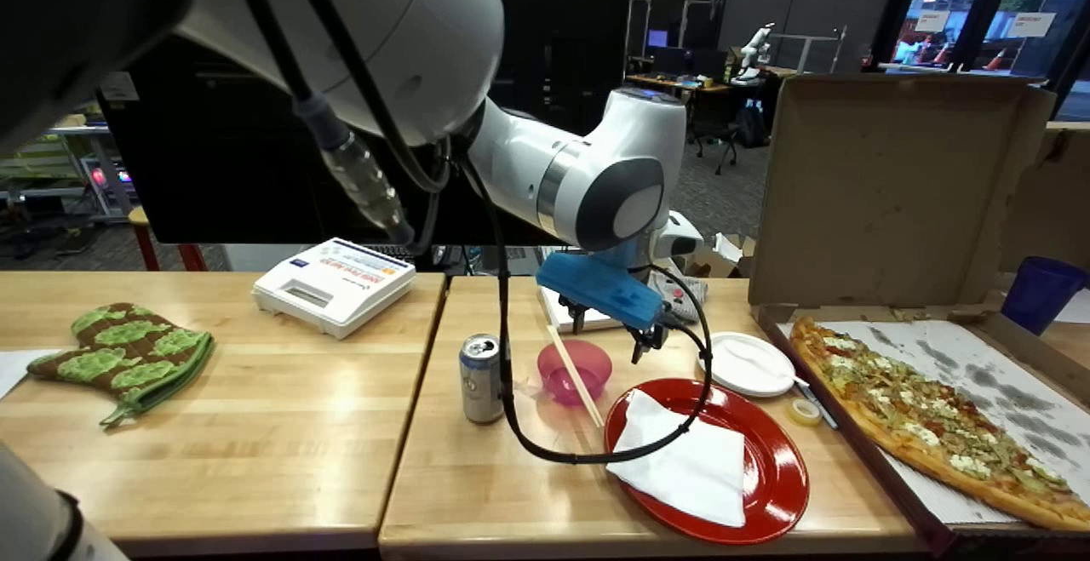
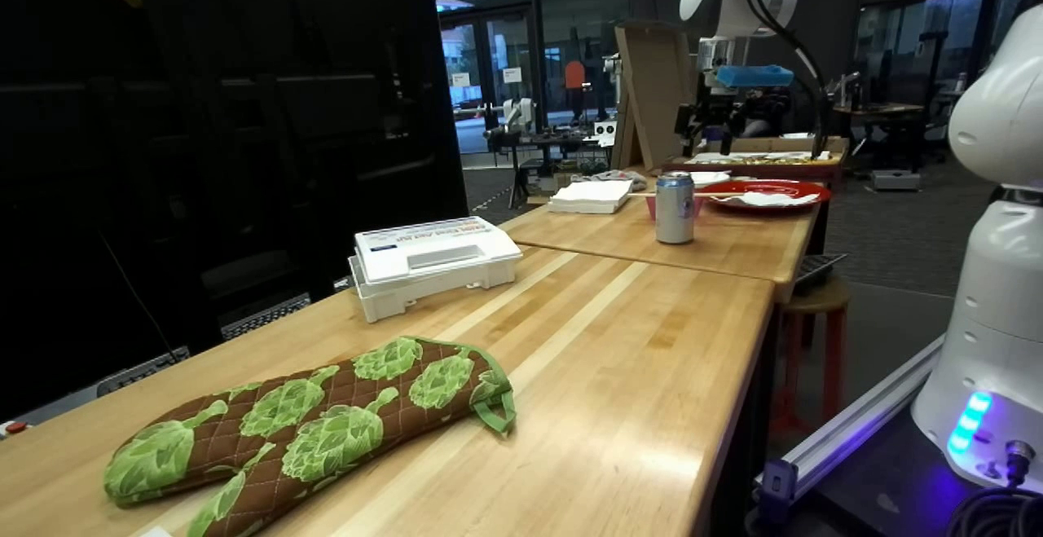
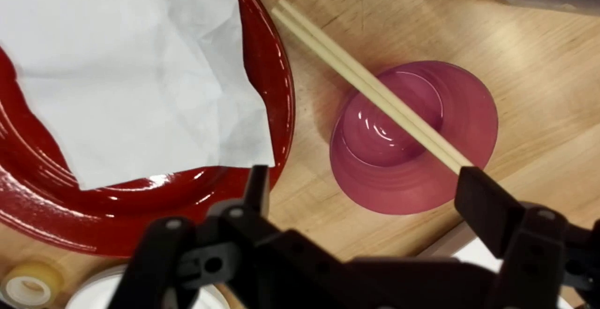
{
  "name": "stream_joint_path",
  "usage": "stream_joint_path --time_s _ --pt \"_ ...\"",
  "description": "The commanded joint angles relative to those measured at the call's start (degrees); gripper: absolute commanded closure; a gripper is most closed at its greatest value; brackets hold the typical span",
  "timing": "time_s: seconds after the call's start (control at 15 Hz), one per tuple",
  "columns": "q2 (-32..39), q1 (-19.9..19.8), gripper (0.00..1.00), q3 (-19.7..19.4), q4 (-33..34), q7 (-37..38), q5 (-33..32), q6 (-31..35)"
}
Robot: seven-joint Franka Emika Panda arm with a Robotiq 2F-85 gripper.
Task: Put the chopsticks on the plate
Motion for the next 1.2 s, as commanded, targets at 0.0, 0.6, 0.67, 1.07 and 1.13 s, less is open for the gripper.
stream_joint_path --time_s 0.0,0.6,0.67,1.07,1.13 --pt "1.5 -1.5 0.0 -0.9 0.6 -1.8 3.7 0.8" --pt "4.9 -3.2 0.0 -1.1 0.2 -7.6 4.0 6.8" --pt "4.6 -3.1 0.0 -0.9 0.0 -9.3 4.5 6.7" --pt "0.4 -1.9 0.0 1.1 -2.5 -17.1 -1.8 3.8" --pt "-0.3 -1.6 0.0 1.5 -3.2 -18.2 -3.4 4.0"
